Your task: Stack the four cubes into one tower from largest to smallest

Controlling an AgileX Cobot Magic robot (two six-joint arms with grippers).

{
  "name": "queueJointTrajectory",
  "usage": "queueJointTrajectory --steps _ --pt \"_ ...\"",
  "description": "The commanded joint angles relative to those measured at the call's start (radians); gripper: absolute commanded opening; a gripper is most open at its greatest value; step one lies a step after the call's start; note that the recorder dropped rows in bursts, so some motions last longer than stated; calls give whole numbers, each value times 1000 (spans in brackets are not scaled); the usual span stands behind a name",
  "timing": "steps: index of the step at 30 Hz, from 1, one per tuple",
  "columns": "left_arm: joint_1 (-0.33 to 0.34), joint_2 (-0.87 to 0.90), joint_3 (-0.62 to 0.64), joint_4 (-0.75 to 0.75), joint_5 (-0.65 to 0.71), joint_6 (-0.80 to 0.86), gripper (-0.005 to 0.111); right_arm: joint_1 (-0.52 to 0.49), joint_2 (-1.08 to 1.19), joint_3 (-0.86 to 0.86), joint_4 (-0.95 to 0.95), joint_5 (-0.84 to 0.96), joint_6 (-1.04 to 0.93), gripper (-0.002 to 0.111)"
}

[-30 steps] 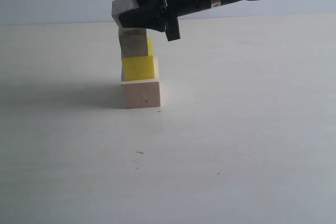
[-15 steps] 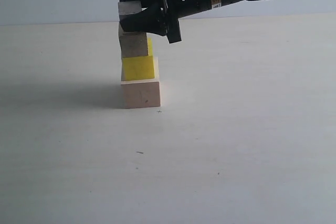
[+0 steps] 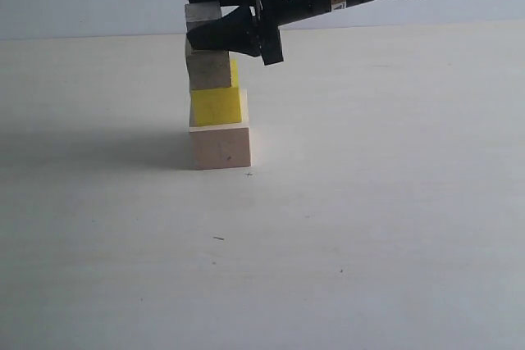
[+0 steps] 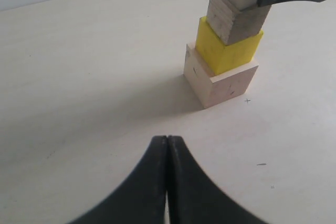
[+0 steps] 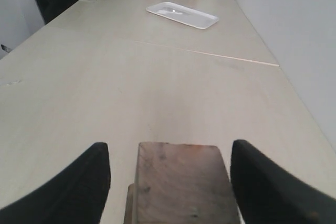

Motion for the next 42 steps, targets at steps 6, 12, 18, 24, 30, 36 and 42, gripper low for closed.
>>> queueJointTrajectory --steps 6,12,18,24,30,36,42 --pt "-2 4 3 0 -16 -7 0 -34 -91 -6 39 -2 35 64" --pt "-2 4 3 0 -16 -7 0 -66 -181 -6 37 -2 171 56" --pt "-2 4 3 0 -16 -7 0 -93 -277 -6 -31 234 381 10" --pt "-2 4 3 -14 -16 -7 0 -134 -350 -3 -76 345 693 0" --pt "-2 -19 3 -16 -32 -7 0 -220 -358 49 -76 405 1056 0" --pt "-2 -83 1 -10 -77 -7 0 -239 -440 244 -76 452 1052 0" --pt "-2 -140 1 -10 -88 -7 0 -237 -666 471 -76 731 940 0"
